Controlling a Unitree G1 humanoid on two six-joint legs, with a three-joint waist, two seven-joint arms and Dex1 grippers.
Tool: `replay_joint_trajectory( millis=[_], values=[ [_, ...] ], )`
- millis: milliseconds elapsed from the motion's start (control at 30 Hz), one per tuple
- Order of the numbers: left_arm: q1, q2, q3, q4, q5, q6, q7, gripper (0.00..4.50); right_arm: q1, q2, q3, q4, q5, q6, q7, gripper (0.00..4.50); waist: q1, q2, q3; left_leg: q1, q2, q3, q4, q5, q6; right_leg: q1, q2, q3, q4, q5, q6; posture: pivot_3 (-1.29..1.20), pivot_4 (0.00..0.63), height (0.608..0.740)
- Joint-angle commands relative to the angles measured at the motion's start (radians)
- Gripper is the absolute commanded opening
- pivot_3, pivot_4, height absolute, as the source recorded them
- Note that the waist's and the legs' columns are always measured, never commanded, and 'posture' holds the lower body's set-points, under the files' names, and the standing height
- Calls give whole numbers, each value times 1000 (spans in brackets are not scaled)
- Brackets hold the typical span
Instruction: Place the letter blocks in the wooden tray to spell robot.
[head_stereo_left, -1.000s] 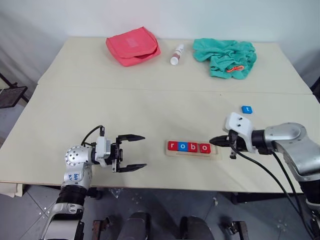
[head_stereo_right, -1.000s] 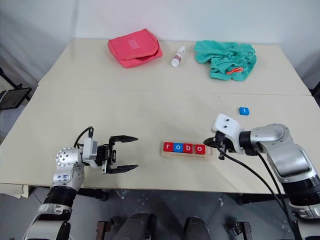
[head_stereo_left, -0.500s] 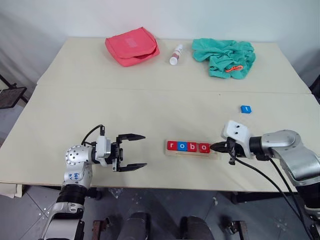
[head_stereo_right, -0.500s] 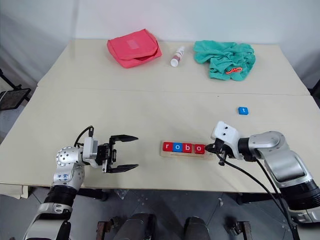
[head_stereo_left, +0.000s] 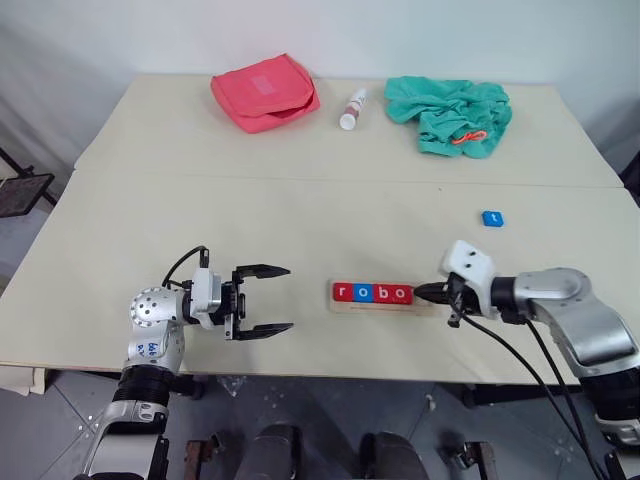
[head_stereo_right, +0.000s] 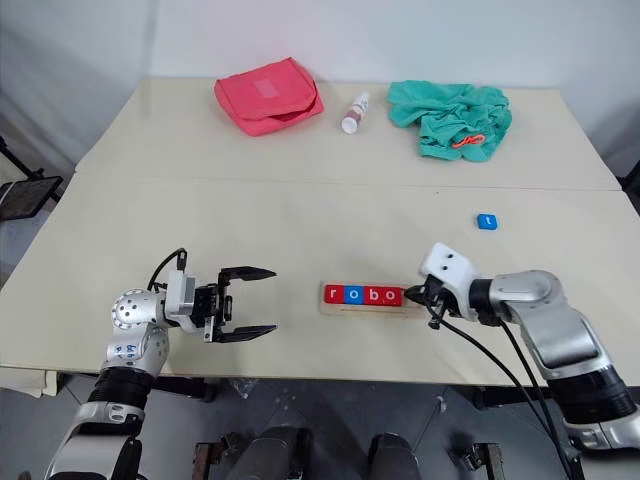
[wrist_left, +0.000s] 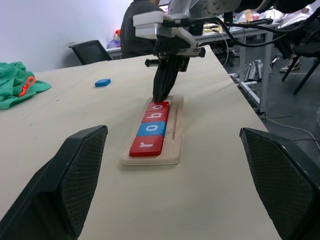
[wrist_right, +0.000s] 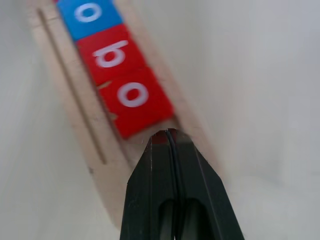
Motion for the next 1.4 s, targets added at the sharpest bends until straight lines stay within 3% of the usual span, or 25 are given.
replay_joint_trajectory(
  millis=[33,133,333,467,533,900,1100,1400],
  values=[
    [-13,7,9,-6,-6,-10,-7,4500,49,-9,-129,-45,36,-34,-38,12,1,0,0,0,0,0,0,0,0,0,0,0,0,0,0,0,150,740],
    [-11,6,18,1,-16,-12,-10,4500,109,12,-237,-24,44,-46,-104,522,0,0,0,0,0,0,0,0,0,0,0,0,0,0,0,0,150,740],
    [-3,27,32,26,-16,-13,-22,4500,232,53,-417,-15,64,-73,-213,2678,-1,0,0,0,0,1,-1,0,0,0,0,0,0,0,0,0,150,740],
    [-12,29,33,39,-14,-16,-28,4500,237,83,-457,-3,76,-54,-273,4037,-4,0,0,1,1,3,-1,0,0,0,0,1,0,0,0,0,150,740],
    [-18,29,32,45,-14,-14,-30,4500,222,99,-464,14,80,-40,-308,4457,-3,0,0,2,1,3,-1,0,0,0,0,1,0,0,0,0,150,740],
    [-2,36,28,2,-21,3,-39,4500,-35,170,-382,217,84,3,-437,4457,-6,0,0,2,1,3,-1,0,0,0,0,2,1,0,0,0,150,740],
    [44,37,28,-61,-26,18,-21,4500,-279,190,-307,595,-2,-145,-503,4457,-15,1,0,1,0,2,-1,0,0,-1,0,2,2,0,0,0,150,740],
    [131,46,37,-164,-30,43,26,4500,-536,226,-233,1064,-85,-379,-482,4457,-46,1,0,1,1,3,-3,0,0,-2,0,1,2,0,0,0,150,740]
  ],
)
